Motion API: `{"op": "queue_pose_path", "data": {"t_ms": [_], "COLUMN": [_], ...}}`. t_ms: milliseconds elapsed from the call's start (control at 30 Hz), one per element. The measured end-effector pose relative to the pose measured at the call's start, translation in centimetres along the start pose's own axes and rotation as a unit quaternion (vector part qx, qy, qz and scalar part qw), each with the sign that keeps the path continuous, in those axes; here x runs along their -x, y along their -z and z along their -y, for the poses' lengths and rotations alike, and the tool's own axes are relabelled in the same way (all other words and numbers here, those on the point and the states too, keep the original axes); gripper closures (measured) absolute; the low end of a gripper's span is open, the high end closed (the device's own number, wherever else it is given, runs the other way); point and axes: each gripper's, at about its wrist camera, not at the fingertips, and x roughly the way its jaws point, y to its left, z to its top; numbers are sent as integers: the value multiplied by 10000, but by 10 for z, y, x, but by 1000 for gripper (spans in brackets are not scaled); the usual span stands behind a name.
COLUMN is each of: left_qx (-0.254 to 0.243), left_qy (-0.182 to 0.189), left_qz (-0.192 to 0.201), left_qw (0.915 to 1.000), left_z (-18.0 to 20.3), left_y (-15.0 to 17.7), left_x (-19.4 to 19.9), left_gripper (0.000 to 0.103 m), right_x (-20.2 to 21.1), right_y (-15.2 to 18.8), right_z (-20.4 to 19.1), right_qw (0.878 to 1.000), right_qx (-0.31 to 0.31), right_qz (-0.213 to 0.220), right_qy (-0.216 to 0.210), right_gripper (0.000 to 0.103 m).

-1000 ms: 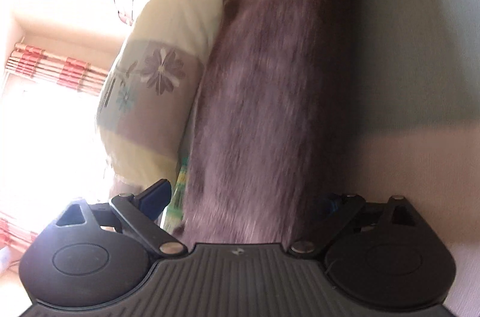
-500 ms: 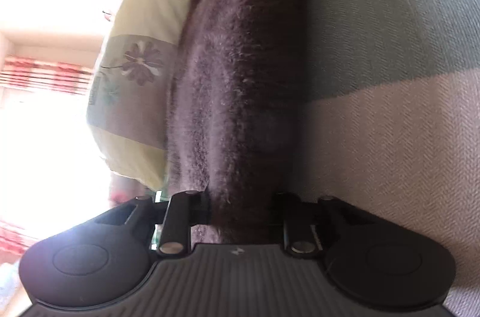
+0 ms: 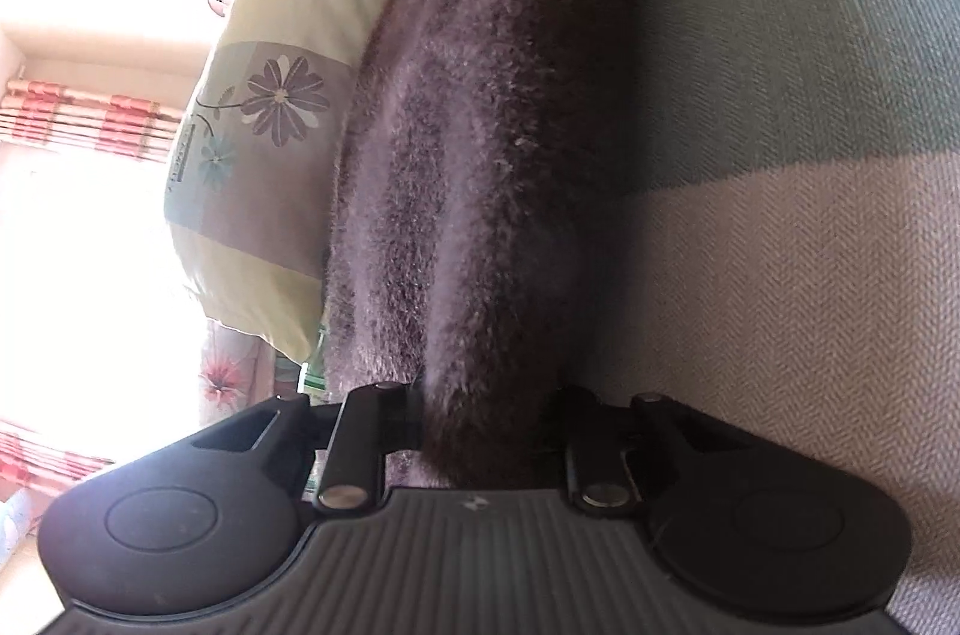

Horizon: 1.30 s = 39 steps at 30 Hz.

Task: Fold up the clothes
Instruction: 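Close both grippers on the folded sweater's edge, then lift the gripped sweater edge with both grippers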

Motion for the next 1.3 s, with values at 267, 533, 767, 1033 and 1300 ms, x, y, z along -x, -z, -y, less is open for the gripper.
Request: {"op": "queue_pose_path", "data": {"t_ms": [267, 533, 767, 1033, 1300], "left_qx": [377, 338, 360, 345, 481], "left_qy": [-4, 106, 392, 549, 692], "left_qz": [133, 228, 299, 358, 290], "left_qw": [9992, 9991, 9981, 9973, 9960], "left_z": [-39, -50, -38, -11, 3], "left_y": [-3, 3, 16, 23, 24], "left_x": [13, 63, 131, 195, 225], "left_gripper": [86, 86, 86, 86, 86], "right_x": [1, 35, 100, 168, 198], "right_y": [-1, -1, 1, 2, 5], "right_z": [31, 59, 55, 22, -4], "right_qw": [9994, 9966, 9932, 9898, 9867], "right_qx": [-284, -785, -852, -718, -771], "right_qz": [107, 128, 168, 157, 101], "right_qy": [142, -223, -780, -1219, -1426], "right_gripper": [84, 84, 84, 84, 83]}}
